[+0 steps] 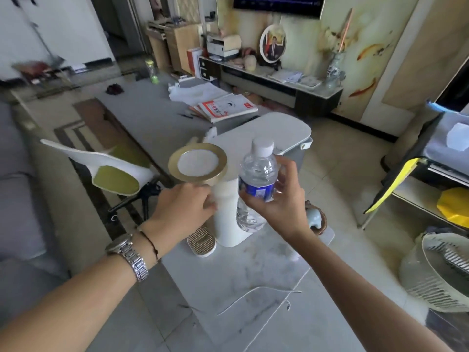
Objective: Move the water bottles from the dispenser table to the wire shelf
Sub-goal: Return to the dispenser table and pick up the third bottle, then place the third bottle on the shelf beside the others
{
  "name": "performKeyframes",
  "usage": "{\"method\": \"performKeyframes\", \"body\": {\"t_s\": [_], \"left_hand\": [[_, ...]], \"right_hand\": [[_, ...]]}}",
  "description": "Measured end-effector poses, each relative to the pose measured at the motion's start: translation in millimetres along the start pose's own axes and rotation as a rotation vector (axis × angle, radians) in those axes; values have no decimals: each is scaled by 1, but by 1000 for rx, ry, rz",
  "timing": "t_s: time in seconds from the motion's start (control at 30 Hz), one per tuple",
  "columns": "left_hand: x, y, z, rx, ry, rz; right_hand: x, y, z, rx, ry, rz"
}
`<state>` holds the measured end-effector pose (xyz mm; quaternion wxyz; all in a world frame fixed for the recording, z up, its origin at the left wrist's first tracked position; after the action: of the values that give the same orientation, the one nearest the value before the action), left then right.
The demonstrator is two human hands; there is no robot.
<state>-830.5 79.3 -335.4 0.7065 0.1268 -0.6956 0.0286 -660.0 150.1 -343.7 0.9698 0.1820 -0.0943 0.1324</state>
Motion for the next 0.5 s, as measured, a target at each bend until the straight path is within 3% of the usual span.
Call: {"method": "performKeyframes", "body": {"t_s": [0.27, 0.5], "left_hand": [[124, -62, 99, 135, 128, -84], [224, -170, 214, 331, 251, -141]], "right_hand": [[-70, -3, 157, 257, 43, 170], [-170, -49, 292, 375, 229, 349]]}}
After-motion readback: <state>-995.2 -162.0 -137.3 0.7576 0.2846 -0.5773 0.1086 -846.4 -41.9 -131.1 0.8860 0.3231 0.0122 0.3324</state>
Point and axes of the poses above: each hand's wrist, its own y-axis towards the middle knuckle, its own x-axis out of the back of the hand, z = x × y, the point moved 8 cm from there along y, towards the middle knuckle, and after that the axes turned 5 degrees about y, right-handed, at the moved point
